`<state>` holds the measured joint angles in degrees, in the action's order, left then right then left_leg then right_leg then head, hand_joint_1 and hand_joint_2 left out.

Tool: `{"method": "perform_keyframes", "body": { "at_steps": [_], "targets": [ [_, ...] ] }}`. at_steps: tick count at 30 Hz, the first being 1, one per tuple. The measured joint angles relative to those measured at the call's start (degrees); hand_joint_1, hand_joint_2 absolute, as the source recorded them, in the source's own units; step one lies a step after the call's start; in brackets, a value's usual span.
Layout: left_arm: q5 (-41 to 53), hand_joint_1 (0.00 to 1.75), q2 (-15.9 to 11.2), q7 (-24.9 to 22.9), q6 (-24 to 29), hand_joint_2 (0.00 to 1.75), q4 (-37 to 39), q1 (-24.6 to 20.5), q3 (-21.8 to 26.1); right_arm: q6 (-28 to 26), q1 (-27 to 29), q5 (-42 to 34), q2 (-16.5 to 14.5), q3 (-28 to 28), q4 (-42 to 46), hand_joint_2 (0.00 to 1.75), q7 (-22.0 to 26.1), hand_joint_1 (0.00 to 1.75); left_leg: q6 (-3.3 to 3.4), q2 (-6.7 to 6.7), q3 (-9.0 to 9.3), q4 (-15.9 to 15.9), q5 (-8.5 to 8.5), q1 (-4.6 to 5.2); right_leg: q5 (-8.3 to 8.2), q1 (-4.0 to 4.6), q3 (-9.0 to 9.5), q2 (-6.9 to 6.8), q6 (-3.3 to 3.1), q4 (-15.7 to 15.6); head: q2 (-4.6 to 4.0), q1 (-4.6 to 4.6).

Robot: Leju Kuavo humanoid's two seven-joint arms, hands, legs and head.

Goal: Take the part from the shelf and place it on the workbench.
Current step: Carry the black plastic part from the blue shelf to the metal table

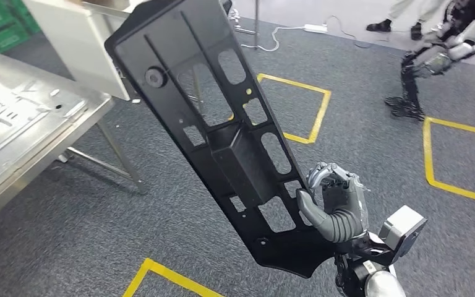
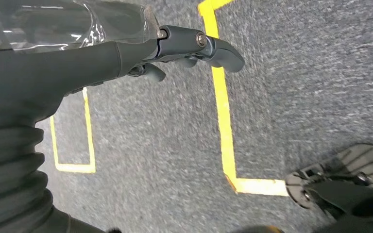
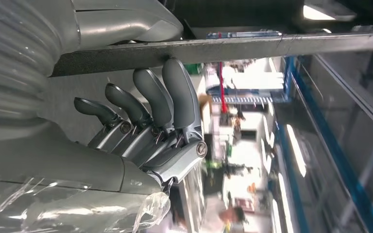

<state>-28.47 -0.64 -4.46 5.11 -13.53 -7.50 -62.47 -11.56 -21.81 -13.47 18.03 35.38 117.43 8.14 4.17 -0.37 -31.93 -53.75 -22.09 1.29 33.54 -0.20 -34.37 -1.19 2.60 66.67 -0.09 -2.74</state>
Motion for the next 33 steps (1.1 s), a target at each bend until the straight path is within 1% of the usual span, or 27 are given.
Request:
{"method": "perform_keyframes", "body": {
  "at_steps": [1, 2, 3, 4, 5, 7, 8, 9, 11, 12, 13, 15, 16, 17, 18, 19, 20, 22, 23, 24, 26, 27, 28, 30, 31, 32, 33],
  "targets": [
    [0.0, 0.00, 0.0, 0.0, 0.0, 1.75, 0.0, -0.1, 0.0, 0.0, 0.2, -0.1, 0.0, 0.0, 0.0, 1.75, 0.0, 1.75, 0.02, -0.78, 0.00, 0.0, 0.00, -0.07, 1.13, -0.07, -1.99, 0.50, 0.16, 3.6, 0.00, 0.04],
    [0.0, 0.00, 0.1, 0.0, 0.0, 1.75, 0.0, -0.1, 0.0, 0.0, 0.3, -0.2, 0.0, 0.0, -0.1, 1.75, 0.0, 1.75, 0.01, -1.61, 0.02, -0.1, -0.01, -0.12, 1.35, -0.17, -3.32, 0.69, 0.30, 5.7, 0.00, 0.05],
    [-0.1, 0.00, 0.1, 0.0, 0.0, 1.75, 0.0, 0.0, 0.0, 0.1, 0.3, -0.2, 0.0, 0.0, -0.1, 1.75, 0.0, 1.75, -0.02, -2.40, 0.09, -0.1, -0.03, -0.19, 0.32, -0.30, -3.50, 0.75, 0.42, 5.4, 0.00, 0.06],
    [-0.1, 0.00, 0.1, 0.0, 0.0, 1.75, 0.0, 0.0, 0.0, 0.1, 0.3, -0.2, 0.0, 0.0, -0.1, 1.75, 0.0, 1.75, -0.11, -3.24, 0.19, -0.2, -0.08, -0.31, -1.77, -0.48, -2.50, 0.97, 0.55, 2.7, 0.00, 0.07],
    [-0.2, 0.00, 0.1, 0.1, 0.0, 1.75, 0.0, 0.1, 0.0, 0.1, 0.3, -0.3, 0.0, 0.0, -0.1, 1.75, 0.0, 1.75, -0.30, -4.01, 0.24, -0.4, -0.19, -0.42, -4.17, -0.77, -0.73, 1.83, 0.75, -1.6, 0.00, 0.07],
    [-0.2, 0.00, 0.1, 0.3, 0.0, 1.75, 0.0, 0.0, 0.0, 0.1, 0.2, -0.3, 0.0, 0.0, -0.1, 1.75, 0.0, 1.75, -0.98, -5.41, -0.17, -0.8, -0.38, -0.45, -7.05, -1.35, 2.25, 4.65, 0.83, -8.7, 0.00, 0.07],
    [-0.2, 0.00, 0.1, 0.4, 0.0, 1.75, 0.0, 0.0, 0.0, 0.1, 0.2, -0.3, 0.0, 0.0, -0.1, 1.75, 0.0, 1.75, -1.35, -5.97, -0.53, -1.0, -0.38, -0.44, -7.36, -1.49, 2.77, 5.63, 0.64, -10.2, 0.00, 0.04],
    [-0.2, 0.00, 0.1, 0.4, 0.0, 1.75, 0.0, 0.0, 0.0, 0.1, 0.1, -0.3, 0.0, 0.0, -0.1, 1.75, 0.0, 1.75, -1.71, -6.53, -0.88, -1.1, -0.25, -0.48, -7.21, -1.40, 2.78, 5.78, 0.24, -10.4, 0.00, 0.03],
    [-0.2, 0.00, 0.1, 0.5, 0.0, 1.75, 0.0, 0.2, 0.0, 0.2, 0.0, -0.3, -0.1, 0.0, -0.1, 1.75, 0.0, 1.75, -2.22, -7.25, -1.40, -1.2, -0.18, -0.74, -7.42, -1.26, 2.71, 4.23, -0.62, -10.4, 0.00, 0.02],
    [-0.3, 0.00, 0.1, 0.5, 0.0, 1.75, 0.0, 0.2, 0.0, 0.2, 0.0, -0.3, -0.2, 0.0, -0.1, 1.75, 0.0, 1.75, -2.50, -6.37, -1.97, -2.2, -0.80, -0.77, -7.48, -1.21, 2.77, 3.42, -1.02, -10.5, 0.00, -0.05],
    [-0.3, 0.00, 0.1, 0.5, 0.0, 1.75, 0.0, 0.2, 0.0, 0.2, -0.1, -0.3, -0.3, 0.0, -0.1, 1.75, 0.0, 1.75, -2.78, -4.91, -3.04, -4.4, -2.01, -0.80, -7.53, -1.20, 2.82, 2.65, -1.36, -10.6, 0.00, -0.11],
    [-0.3, 0.00, 0.1, 0.5, 0.0, 1.75, 0.0, 0.2, 0.0, 0.2, -0.1, -0.3, -0.3, 0.0, -0.1, 1.75, 0.0, 1.75, -3.34, -1.50, -6.84, -12.3, -5.81, -0.85, -7.43, -0.94, 2.84, 1.19, -1.84, -10.7, 0.00, -0.27],
    [-0.3, 0.00, 0.1, 0.5, 0.0, 1.75, 0.0, 0.1, 0.0, 0.2, -0.1, -0.3, -0.3, 0.0, -0.1, 1.75, 0.0, 1.75, -3.50, -0.80, -8.79, -16.4, -7.34, -0.93, -7.37, -0.82, 2.83, 0.46, -1.95, -10.7, 0.00, -0.27],
    [-0.4, 0.00, 0.1, 0.5, 0.0, 1.75, 0.0, 0.1, 0.0, 0.2, -0.1, -0.3, -0.3, 0.0, -0.1, 1.75, 0.0, 1.75, -3.54, -0.50, -10.05, -19.0, -8.06, -0.98, -7.30, -0.73, 2.84, -0.33, -2.01, -10.7, 0.00, -0.30],
    [-0.4, 0.00, 0.1, 0.5, 0.0, 1.75, 0.0, 0.2, 0.0, 0.2, -0.1, -0.3, -0.3, 0.0, -0.1, 1.75, 0.0, 1.75, -3.49, -0.36, -10.12, -19.3, -7.71, -0.99, -7.23, -0.67, 2.88, -1.08, -2.04, -10.7, 0.00, -0.30],
    [-0.4, 0.00, 0.1, 0.4, 0.0, 1.75, 0.0, 0.2, 0.0, 0.2, -0.1, -0.3, -0.3, 0.0, -0.1, 1.75, 0.0, 1.75, -3.33, -0.13, -8.86, -16.9, -6.36, -0.94, -7.15, -0.60, 2.97, -1.80, -2.05, -10.7, 0.00, -0.31],
    [-0.4, 0.00, 0.1, 0.4, 0.0, 1.75, 0.0, 0.2, 0.0, 0.2, -0.2, -0.3, -0.3, 0.0, -0.1, 1.75, 0.0, 1.75, -3.01, 0.62, -6.54, -12.6, -4.46, -0.78, -7.05, -0.54, 3.12, -2.48, -2.03, -10.7, 0.00, -0.31],
    [-0.5, 0.00, 0.1, 0.3, 0.0, 1.75, 0.0, 0.1, 0.0, 0.2, -0.3, -0.3, -0.3, 0.0, -0.1, 1.75, 0.0, 1.75, -2.08, 3.37, -2.14, -4.2, -1.83, -0.07, -6.77, -0.35, 3.43, -3.66, -1.81, -10.7, 0.00, -0.30],
    [-0.5, 0.00, 0.1, 0.3, 0.0, 1.75, 0.0, 0.0, 0.0, 0.2, -0.3, -0.3, -0.3, 0.0, -0.1, 1.75, 0.0, 1.75, -1.68, 4.30, -1.07, -2.0, -1.36, 0.29, -6.62, -0.26, 3.54, -4.20, -1.63, -10.7, 0.00, -0.30],
    [-0.5, 0.00, 0.1, 0.3, 0.0, 1.75, 0.0, 0.0, 0.0, 0.2, -0.3, -0.3, -0.3, 0.0, -0.1, 1.75, 0.0, 1.75, -1.40, 4.55, -0.85, -1.2, -1.41, 0.57, -6.50, -0.21, 3.63, -4.75, -1.41, -10.7, 0.00, -0.29],
    [-0.6, 0.00, 0.1, 0.2, -0.1, 1.75, 0.0, 0.1, 0.0, 0.2, -0.4, -0.3, -0.4, 0.0, -0.1, 1.75, 0.0, 1.75, -0.98, 3.19, -0.61, -0.8, -1.11, 0.45, -6.19, -0.24, 4.02, -5.60, -0.86, -10.8, 0.00, -0.28],
    [-0.6, 0.00, 0.1, 0.3, -0.1, 1.75, 0.0, 0.2, 0.0, 0.2, -0.5, -0.3, -0.4, 0.0, -0.1, 1.75, 0.0, 1.75, -0.73, 2.51, -0.22, -0.4, -0.87, 0.22, -5.72, -0.27, 4.07, -4.92, -0.57, -10.3, 0.00, -0.24],
    [-0.6, 0.00, 0.1, 0.3, -0.1, 1.75, 0.0, 0.2, 0.0, 0.3, -0.6, -0.4, -0.3, -0.1, -0.1, 1.75, 0.0, 1.75, -0.44, 1.85, 0.18, 0.0, -0.58, -0.06, -4.65, -0.32, 3.57, -3.59, -0.31, -8.7, 0.00, -0.18],
    [-0.7, 0.00, 0.2, 0.3, -0.1, 1.75, 0.0, 0.1, 0.0, 0.3, -0.6, -0.5, -0.3, -0.1, -0.1, 1.75, -0.1, 1.75, -0.10, 0.49, 0.57, 0.3, -0.28, -0.36, -1.37, -0.44, 0.60, -0.32, 0.07, -2.1, 0.00, -0.01],
    [-0.7, 0.00, 0.3, 0.3, -0.1, 1.75, 0.0, 0.0, 0.0, 0.4, -0.6, -0.5, -0.3, -0.1, -0.2, 1.75, -0.1, 1.75, -0.01, -0.25, 0.57, 0.2, -0.24, -0.39, 0.07, -0.55, -1.47, 0.45, 0.24, 1.9, 0.00, 0.05],
    [-0.7, 0.00, 0.4, 0.3, -0.1, 1.75, 0.0, 0.0, 0.0, 0.5, -0.5, -0.7, -0.2, -0.1, -0.2, 1.75, -0.2, 1.75, -0.03, -1.09, 0.60, 0.2, -0.25, -0.42, 0.58, -0.65, -3.10, 0.72, 0.43, 4.6, 0.00, 0.08],
    [-0.7, 0.00, 0.5, 0.3, -0.1, 1.75, 0.0, 0.0, 0.0, 0.5, -0.5, -0.8, -0.2, -0.1, -0.2, 1.75, -0.2, 1.75, -0.06, -1.97, 0.65, 0.2, -0.28, -0.48, -0.03, -0.78, -3.88, 0.79, 0.61, 5.3, 0.00, 0.10]
  ]
}}
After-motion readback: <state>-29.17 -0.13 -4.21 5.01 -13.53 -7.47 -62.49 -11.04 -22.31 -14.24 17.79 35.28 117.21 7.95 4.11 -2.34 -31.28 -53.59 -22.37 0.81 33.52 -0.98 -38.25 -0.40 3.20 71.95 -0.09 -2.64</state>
